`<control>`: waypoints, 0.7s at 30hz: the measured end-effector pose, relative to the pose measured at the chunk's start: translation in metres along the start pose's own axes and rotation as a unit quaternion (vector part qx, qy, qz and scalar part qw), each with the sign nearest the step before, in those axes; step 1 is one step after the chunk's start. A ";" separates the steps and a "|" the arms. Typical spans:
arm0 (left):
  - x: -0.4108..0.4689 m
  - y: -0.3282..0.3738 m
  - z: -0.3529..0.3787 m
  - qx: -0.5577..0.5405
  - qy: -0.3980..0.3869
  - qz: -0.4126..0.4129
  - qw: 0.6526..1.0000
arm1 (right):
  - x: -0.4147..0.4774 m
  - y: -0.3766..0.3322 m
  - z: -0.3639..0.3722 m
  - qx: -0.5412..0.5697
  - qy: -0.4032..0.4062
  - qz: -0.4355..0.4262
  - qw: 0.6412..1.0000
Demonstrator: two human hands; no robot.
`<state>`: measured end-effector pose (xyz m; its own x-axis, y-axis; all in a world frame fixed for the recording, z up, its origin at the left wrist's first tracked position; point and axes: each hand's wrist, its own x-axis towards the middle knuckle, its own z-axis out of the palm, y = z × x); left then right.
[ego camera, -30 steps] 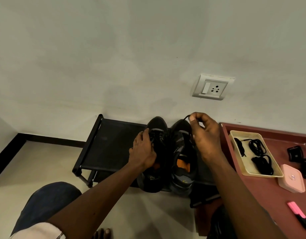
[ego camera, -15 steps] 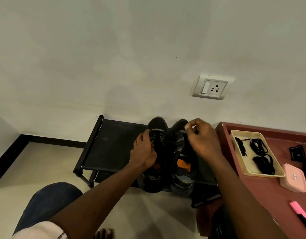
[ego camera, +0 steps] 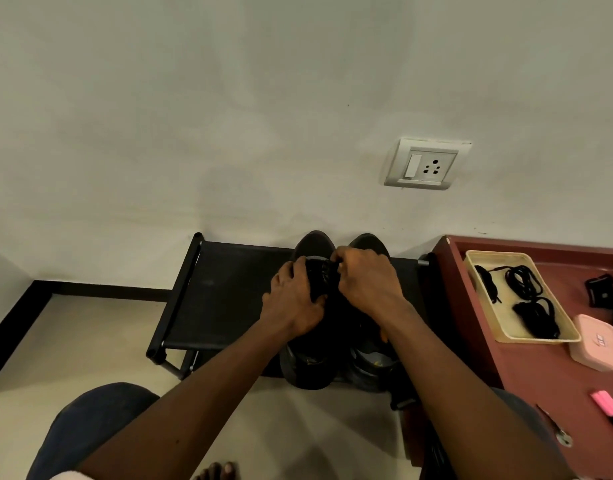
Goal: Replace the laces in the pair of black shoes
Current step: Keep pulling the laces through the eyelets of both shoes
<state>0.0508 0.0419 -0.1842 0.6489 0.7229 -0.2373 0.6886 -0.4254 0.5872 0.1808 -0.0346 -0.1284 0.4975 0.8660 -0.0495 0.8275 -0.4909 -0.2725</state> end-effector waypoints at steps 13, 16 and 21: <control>0.008 -0.004 -0.007 0.020 -0.041 0.017 0.999 | 0.009 0.010 0.008 0.165 -0.101 0.069 0.979; 0.007 -0.004 -0.010 0.020 -0.045 0.017 0.999 | 0.009 0.008 0.006 0.141 -0.102 0.063 0.983; 0.005 -0.007 -0.021 0.000 -0.031 0.012 0.999 | 0.004 0.009 -0.002 0.009 -0.082 0.064 0.995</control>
<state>0.0423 0.0597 -0.1733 0.6845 0.6769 -0.2706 0.6723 -0.4426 0.5934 0.1906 -0.0354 -0.1292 0.5479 0.8011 -0.2409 0.7546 -0.5976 -0.2711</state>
